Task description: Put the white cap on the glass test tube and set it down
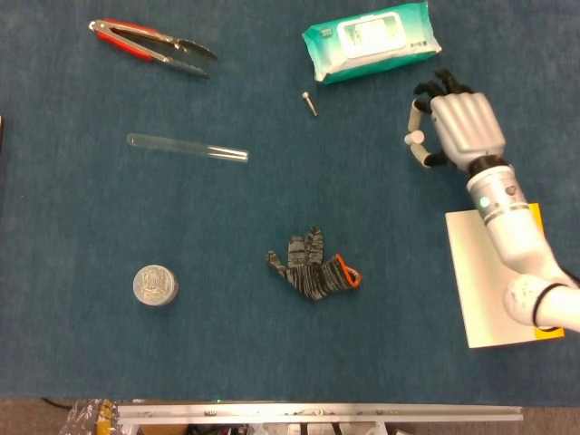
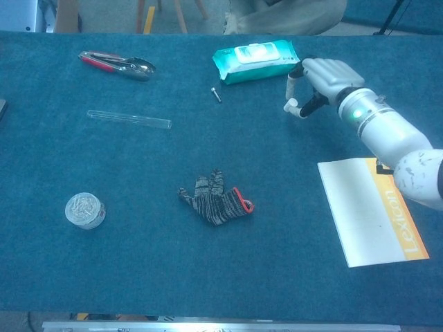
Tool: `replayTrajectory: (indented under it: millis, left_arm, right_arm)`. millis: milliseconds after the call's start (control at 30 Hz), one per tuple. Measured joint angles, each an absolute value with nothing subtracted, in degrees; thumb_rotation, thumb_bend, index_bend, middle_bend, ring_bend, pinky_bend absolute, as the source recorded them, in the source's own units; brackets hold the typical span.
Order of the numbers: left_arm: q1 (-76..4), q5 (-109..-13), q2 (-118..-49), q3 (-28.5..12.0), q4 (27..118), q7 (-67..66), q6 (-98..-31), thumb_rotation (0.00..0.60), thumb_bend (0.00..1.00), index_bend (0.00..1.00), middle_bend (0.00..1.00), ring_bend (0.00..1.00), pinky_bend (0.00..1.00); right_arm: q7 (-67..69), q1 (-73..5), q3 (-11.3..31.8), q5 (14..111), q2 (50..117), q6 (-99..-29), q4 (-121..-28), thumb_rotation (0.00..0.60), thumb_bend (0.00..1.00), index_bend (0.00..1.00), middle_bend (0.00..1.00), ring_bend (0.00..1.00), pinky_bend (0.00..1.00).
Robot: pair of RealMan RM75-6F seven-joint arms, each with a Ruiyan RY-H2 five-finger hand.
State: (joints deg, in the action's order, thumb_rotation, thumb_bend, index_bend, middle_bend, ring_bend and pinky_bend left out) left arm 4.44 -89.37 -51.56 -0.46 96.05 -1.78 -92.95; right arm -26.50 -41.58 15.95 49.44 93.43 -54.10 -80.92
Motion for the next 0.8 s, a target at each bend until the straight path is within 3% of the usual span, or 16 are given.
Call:
replayTrajectory:
  millis: [433,800]
  left_arm:
    - [-5.0,-93.8,-49.9,-0.1,98.8,2.3,-80.3,0.560,0.34,0.22,0.14,0.01,0.07]
    - [-14.2,-94.4,-54.9,-1.3,98.5,1.0,-69.0,0.560,0.34,0.26,0.15,0.01,0.07]
  right_arm:
    - [-26.6,-41.5,19.9,42.9,75.5,-55.1,-102.3,0.600,0.32,0.58,0.25,0.07,0.23]
    - [-22.9,-40.9,20.2,41.2,67.8,-56.5,-108.5,0.600,0.32,0.58,0.25,0.07,0.23]
